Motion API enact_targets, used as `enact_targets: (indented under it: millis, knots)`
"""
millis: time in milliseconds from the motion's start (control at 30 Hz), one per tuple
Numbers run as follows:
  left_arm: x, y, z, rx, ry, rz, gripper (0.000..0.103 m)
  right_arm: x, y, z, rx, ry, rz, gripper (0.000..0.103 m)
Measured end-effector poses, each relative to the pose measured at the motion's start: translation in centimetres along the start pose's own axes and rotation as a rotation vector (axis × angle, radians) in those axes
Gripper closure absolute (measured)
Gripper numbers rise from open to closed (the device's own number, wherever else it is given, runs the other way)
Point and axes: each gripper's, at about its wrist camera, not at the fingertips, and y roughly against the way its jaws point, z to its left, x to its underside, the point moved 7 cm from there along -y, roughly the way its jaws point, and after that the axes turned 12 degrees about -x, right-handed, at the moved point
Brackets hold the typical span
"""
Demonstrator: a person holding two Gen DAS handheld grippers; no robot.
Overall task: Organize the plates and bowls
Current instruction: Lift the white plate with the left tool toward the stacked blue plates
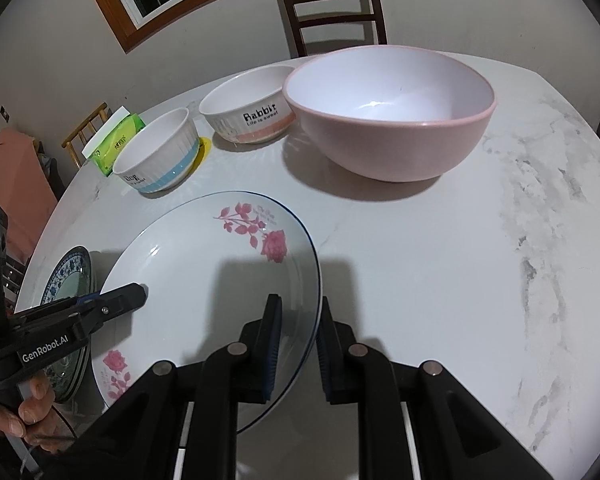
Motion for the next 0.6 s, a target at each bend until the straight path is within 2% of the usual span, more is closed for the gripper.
enact_targets:
  millis: [600]
  knots:
    - [0.1, 3.4, 1.8, -0.016, 0.019, -0.051, 0.088, -0.4, 2.3, 2.0, -0.022, 0.032, -0.040, 0.086]
